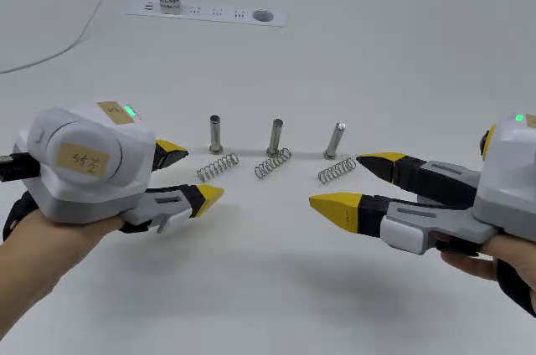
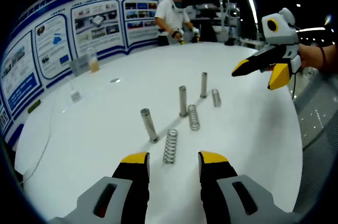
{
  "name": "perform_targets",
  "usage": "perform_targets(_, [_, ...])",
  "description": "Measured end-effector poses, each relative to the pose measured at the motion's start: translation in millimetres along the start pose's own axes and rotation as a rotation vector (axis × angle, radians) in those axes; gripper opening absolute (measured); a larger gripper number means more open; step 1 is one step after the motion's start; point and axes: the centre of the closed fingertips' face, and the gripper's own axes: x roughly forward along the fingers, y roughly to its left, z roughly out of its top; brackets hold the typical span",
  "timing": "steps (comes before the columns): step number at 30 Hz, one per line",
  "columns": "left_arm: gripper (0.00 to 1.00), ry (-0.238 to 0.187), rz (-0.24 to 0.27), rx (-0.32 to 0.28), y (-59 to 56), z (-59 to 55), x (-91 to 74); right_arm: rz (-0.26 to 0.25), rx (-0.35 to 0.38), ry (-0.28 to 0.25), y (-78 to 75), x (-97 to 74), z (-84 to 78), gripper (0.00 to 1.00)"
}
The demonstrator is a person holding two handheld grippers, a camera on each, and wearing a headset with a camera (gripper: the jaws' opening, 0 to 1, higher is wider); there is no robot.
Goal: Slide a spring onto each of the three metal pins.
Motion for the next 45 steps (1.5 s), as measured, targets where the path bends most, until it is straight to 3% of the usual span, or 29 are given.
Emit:
perform_targets(14, [0.28,0.037,-0.013,0.014,3.5,-8.2,16.0,0.002,0.013,-0.006,1.7,1.0,0.3,0.59])
perform_targets(26, [0.12,0.033,-0.028,0.002,5.6,-8.7,19.3,-0.013,0.023,-0.005,-1.3,0.7,-0.7,0.58])
perform_targets(35, [0.10,0.036,-0.033,-0.031,3.5,-9.9,17.4,-0.025,0.033,-0.011,-4.2,-1.0,0.1,0.58])
perform_targets(41, [0.10,0.005,-0.040,-0.076,1.1,-6.4,11.3,-0.029,0.047,-0.023,-3.6,-2.3,3.3,0.58])
perform_targets(45, [0.10,-0.017,-0.042,-0.073,-0.3,0.5,4.2,-0.033,0.073,-0.038,-3.1,-2.1,5.6,0.58])
